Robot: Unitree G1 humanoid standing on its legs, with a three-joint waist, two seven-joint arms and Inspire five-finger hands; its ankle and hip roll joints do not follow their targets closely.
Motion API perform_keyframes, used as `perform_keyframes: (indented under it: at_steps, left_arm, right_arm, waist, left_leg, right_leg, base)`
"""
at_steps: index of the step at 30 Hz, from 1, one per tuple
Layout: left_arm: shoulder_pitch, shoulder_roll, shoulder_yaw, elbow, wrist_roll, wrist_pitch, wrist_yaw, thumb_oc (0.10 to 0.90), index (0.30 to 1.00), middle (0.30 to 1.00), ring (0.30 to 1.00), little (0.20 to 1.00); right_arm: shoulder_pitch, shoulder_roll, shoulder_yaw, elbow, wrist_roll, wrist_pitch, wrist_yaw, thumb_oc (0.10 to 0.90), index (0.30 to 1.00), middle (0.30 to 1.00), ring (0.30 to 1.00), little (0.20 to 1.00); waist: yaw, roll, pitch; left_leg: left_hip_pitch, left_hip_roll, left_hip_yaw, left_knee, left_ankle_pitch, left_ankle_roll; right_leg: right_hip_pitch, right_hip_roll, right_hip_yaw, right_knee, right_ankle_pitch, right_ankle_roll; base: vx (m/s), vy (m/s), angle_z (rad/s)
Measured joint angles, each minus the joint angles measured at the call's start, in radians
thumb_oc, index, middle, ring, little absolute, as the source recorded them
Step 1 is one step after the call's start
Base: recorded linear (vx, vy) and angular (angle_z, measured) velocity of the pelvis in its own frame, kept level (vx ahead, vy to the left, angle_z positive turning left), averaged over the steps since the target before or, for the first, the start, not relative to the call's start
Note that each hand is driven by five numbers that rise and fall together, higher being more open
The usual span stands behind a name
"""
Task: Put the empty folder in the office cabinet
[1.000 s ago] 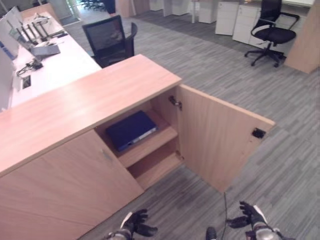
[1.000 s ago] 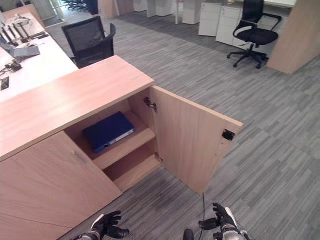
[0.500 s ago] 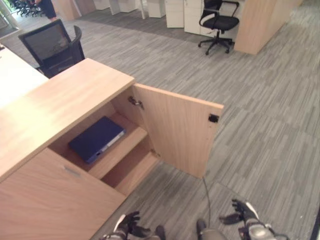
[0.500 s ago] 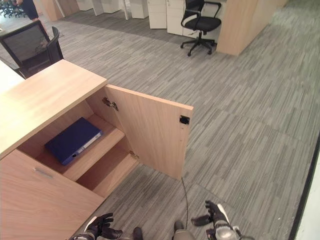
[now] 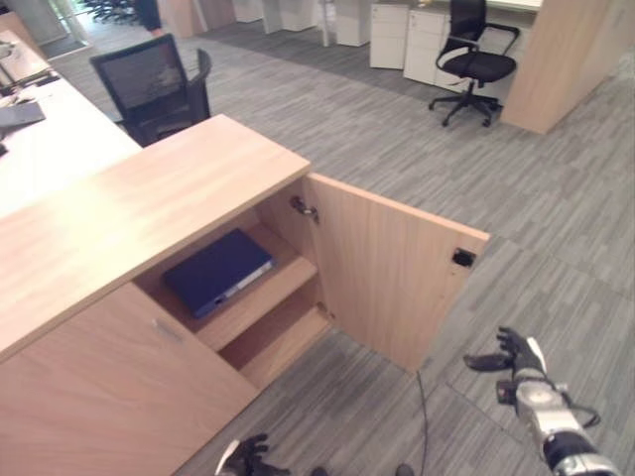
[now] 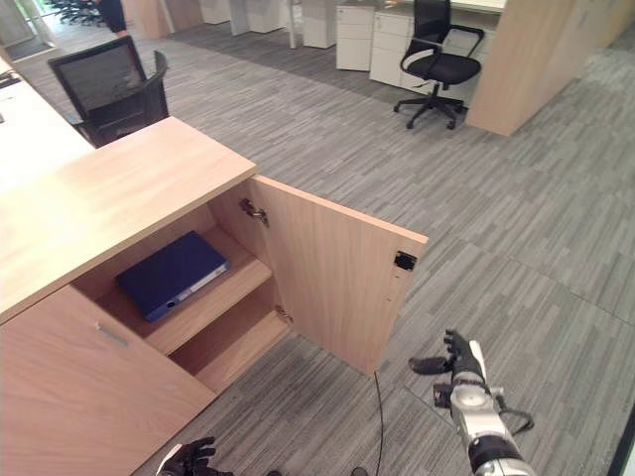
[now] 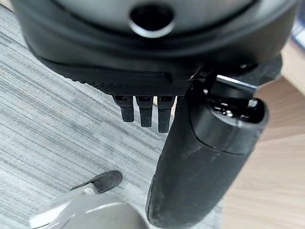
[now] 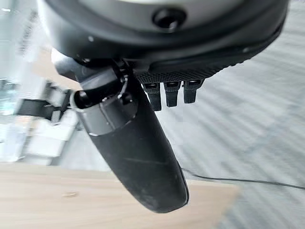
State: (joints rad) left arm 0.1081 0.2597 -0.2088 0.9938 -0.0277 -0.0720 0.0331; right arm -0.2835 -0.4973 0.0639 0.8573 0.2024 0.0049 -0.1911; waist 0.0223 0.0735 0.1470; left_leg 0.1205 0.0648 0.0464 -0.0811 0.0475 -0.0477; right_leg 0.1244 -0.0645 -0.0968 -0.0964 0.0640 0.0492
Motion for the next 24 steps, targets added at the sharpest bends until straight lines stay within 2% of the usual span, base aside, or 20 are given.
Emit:
perform_keyframes:
  at_steps: [3,9,14,24]
  left_arm:
    - [0.019,0.0,-0.002,-0.003,-0.005,0.001,-0.001,0.8,0.9,0.9,0.9,0.9]
    - [0.018,0.0,-0.005,-0.004,-0.006,0.002,0.0,0.8,0.9,0.9,0.9,0.9]
    - [0.018,0.0,-0.01,-0.004,-0.006,0.002,0.003,0.8,0.9,0.9,0.9,0.9]
    - [0.016,0.0,-0.023,-0.004,-0.007,0.006,0.021,0.8,0.9,0.9,0.9,0.9]
  right_arm:
    - [-0.078,-0.015,0.046,0.003,0.016,0.007,-0.003,0.8,0.9,0.9,0.9,0.9]
    - [-0.13,-0.014,0.14,0.001,0.017,0.016,-0.004,0.8,0.9,0.9,0.9,0.9]
    - [-0.143,0.003,0.158,0.008,0.02,0.026,-0.015,0.8,0.9,0.9,0.9,0.9]
    - [-0.146,0.021,0.173,0.01,0.037,0.046,-0.042,0.8,0.9,0.9,0.9,0.9]
  waist:
    - [0.013,0.003,-0.002]
    - [0.037,-0.004,-0.014]
    - [0.062,-0.013,-0.022]
    - [0.058,-0.019,-0.028]
  left_leg:
    - [-0.002,0.001,-0.006,-0.004,0.005,0.0]
    - [-0.016,0.001,-0.024,-0.004,0.018,-0.001]
    - [-0.019,0.001,-0.03,-0.004,0.022,-0.001]
    - [-0.048,0.004,-0.074,-0.005,0.039,-0.008]
  right_leg:
    - [0.001,0.001,-0.008,0.0,0.0,0.001]
    - [-0.006,0.002,-0.022,0.0,0.004,0.003]
    - [-0.003,0.001,-0.032,0.0,0.004,0.004]
    - [-0.01,0.009,-0.063,0.0,0.009,0.0]
  base:
    - [-0.01,0.007,0.05]
    - [0.0,0.012,0.08]
    - [0.0,0.001,0.05]
    - [0.0,-0.007,0.08]
